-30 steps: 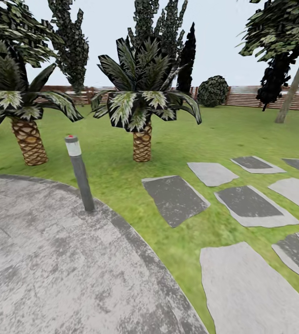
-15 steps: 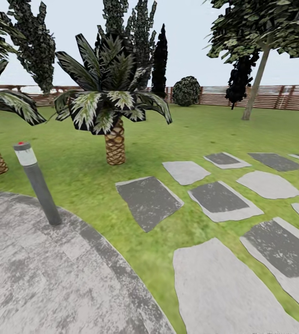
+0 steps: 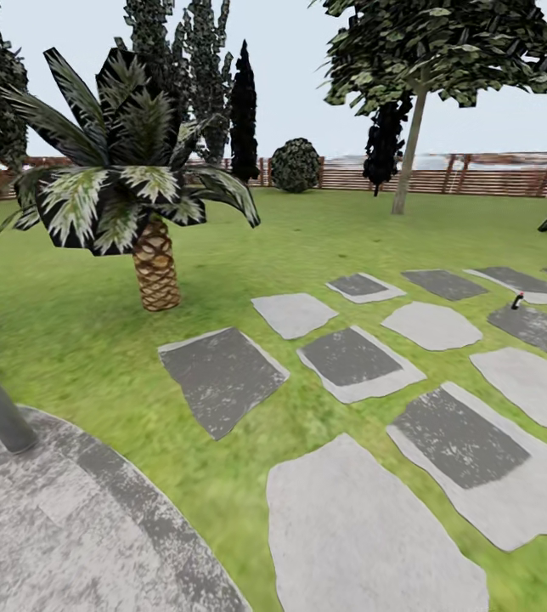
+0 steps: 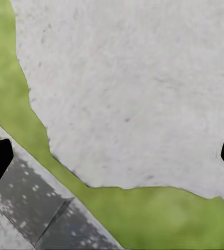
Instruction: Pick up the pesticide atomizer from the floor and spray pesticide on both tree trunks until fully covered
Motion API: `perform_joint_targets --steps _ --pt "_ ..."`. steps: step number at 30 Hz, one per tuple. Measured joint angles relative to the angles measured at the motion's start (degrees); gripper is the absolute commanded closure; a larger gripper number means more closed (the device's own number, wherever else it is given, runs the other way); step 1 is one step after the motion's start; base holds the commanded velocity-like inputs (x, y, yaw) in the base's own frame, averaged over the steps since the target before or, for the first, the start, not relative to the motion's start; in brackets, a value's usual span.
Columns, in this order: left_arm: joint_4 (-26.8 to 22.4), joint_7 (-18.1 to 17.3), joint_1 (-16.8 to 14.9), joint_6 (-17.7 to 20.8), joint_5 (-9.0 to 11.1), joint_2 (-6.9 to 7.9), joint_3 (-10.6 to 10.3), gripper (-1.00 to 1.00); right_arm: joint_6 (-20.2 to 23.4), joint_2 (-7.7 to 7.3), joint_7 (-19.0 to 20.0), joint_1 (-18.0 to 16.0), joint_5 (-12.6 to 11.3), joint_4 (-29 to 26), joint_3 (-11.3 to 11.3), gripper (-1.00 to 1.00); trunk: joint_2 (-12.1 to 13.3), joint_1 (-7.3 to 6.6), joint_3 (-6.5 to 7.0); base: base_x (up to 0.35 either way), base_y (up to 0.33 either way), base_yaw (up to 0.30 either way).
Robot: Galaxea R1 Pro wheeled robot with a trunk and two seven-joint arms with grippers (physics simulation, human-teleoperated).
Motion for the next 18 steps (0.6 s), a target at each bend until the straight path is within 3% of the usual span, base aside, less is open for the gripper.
perform_joint_targets --steps 18 --pt "0.0 0.0 0.06 -0.05 0.0 0.0 0.04 -1.0 -0.04 0.0 0.0 -0.02 -0.03 0.13 0.0 -1.0 0.0 0.0 0.0 0.186 -0.238 -0.28"
